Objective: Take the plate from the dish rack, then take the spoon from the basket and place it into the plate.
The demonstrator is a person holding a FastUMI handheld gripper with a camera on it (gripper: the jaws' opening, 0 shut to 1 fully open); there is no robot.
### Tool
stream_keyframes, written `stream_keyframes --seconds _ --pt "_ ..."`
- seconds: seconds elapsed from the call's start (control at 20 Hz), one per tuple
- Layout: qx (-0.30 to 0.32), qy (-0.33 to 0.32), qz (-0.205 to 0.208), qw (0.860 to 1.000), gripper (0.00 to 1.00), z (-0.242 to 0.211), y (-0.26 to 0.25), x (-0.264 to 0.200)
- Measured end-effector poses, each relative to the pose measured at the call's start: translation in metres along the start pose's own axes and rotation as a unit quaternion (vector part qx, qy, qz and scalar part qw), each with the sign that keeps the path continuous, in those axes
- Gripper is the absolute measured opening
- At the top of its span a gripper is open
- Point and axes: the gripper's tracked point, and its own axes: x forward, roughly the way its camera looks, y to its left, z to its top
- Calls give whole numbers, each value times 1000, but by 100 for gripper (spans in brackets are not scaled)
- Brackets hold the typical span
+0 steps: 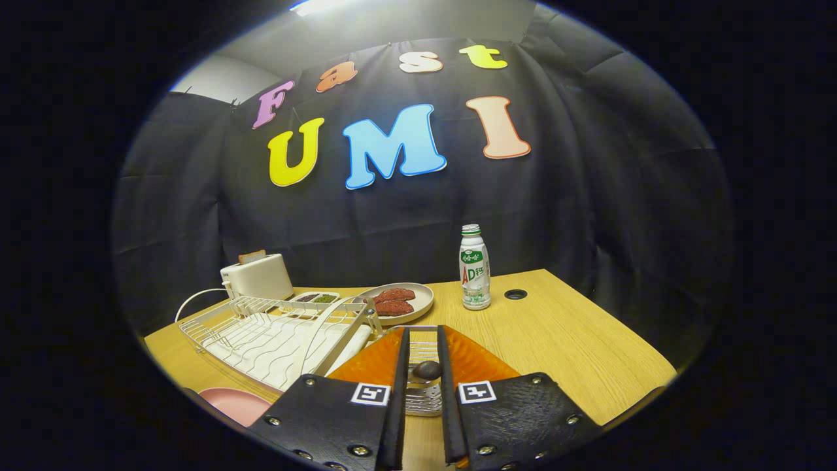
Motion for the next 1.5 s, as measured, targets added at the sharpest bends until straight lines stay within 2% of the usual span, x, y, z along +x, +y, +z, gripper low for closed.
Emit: stream_keyframes --seconds 0.05,0.15,0.2,0.85,1.5 --pt "-5 6 -7 1000 14 -2 0 -1" --pt "-10 20 -13 1000 14 -7 6 -4" --pt "-6 20 -13 1000 7 -5 6 0" --pt "-1 54 -26 998 4 24 9 2" --pt "-41 8 -14 999 4 127 24 -48"
